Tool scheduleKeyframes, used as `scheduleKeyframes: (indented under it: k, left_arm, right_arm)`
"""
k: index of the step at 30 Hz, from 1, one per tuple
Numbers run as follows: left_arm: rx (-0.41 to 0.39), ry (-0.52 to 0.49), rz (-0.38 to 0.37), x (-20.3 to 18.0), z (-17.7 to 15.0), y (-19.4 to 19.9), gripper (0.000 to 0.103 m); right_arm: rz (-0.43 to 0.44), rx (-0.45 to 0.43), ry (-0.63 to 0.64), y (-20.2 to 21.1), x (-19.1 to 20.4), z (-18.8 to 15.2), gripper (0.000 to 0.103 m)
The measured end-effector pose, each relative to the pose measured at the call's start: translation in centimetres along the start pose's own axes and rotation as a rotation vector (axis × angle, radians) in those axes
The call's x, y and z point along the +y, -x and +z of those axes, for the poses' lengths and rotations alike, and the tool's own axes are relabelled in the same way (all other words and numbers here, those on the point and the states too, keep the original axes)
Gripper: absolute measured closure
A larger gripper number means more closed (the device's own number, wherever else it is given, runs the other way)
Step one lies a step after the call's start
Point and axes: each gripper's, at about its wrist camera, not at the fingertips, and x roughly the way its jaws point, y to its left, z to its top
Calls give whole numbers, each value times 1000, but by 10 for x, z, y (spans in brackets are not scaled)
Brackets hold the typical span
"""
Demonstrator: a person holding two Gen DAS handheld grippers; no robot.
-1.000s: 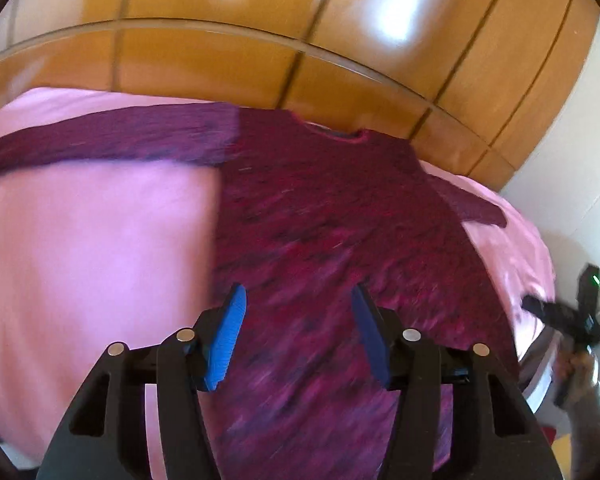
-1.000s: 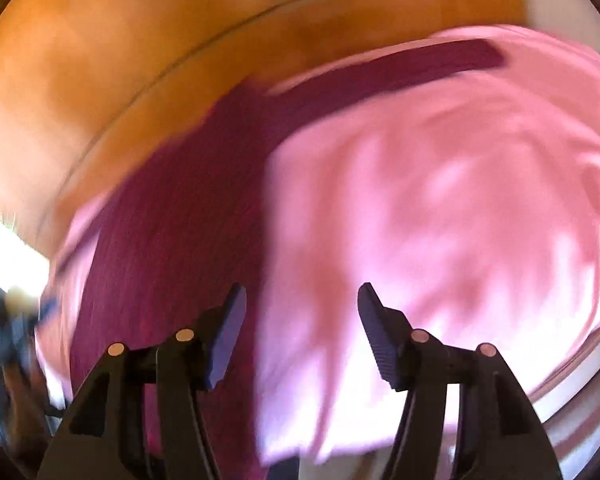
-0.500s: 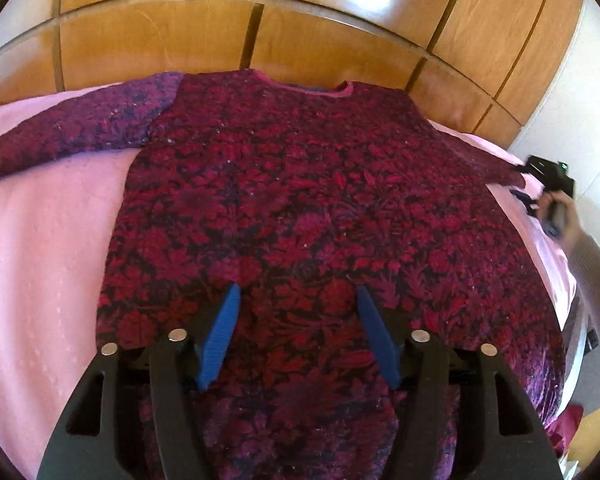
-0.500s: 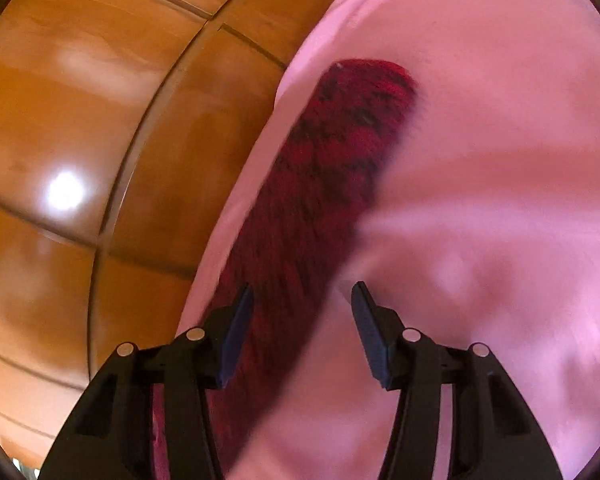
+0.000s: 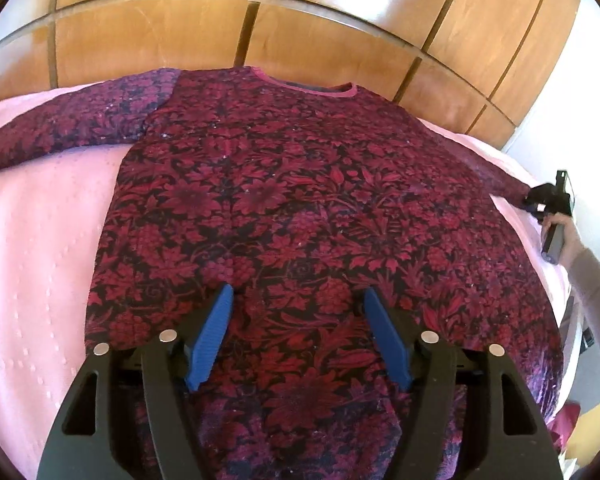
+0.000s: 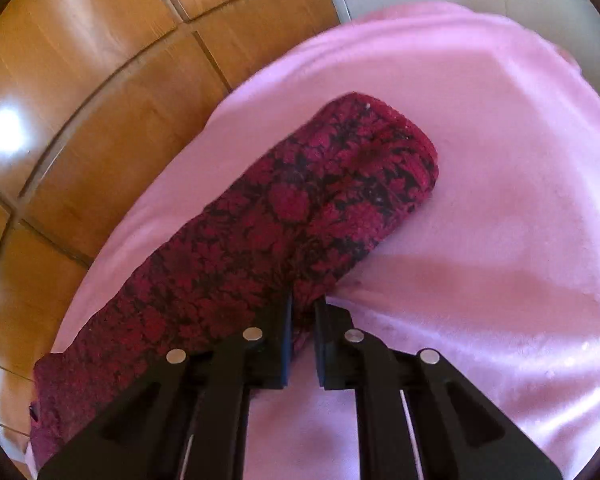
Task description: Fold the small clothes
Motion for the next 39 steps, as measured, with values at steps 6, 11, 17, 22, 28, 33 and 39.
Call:
scheduleKeyframes:
  k: [6, 11, 17, 22, 28, 33, 39]
  left_arm:
    - [-8, 80, -42, 10, 7, 12, 36]
    - [-23, 140, -43, 23, 19, 27, 36]
    - [-53, 273, -122, 46, 36, 36, 36]
    - [-72, 351, -172, 60, 50, 37, 36]
    - [-74, 386, -223, 63, 69, 34, 36]
    - [-76, 409, -257, 61, 99, 20, 36]
    - [-30, 400, -204, 55, 139, -23, 36]
  right_arm:
    - [16, -98, 138, 44, 54, 7, 95]
    - [133, -183, 441, 94, 143, -27, 95]
    - [300, -107, 760, 102, 270, -126, 95]
    - [376, 26, 936, 82, 344, -223, 95]
    - [444, 125, 1064, 80, 370, -303, 41]
    - [541, 122, 1014, 112, 341, -285, 28]
    - [552, 101, 812, 148, 241, -219, 27]
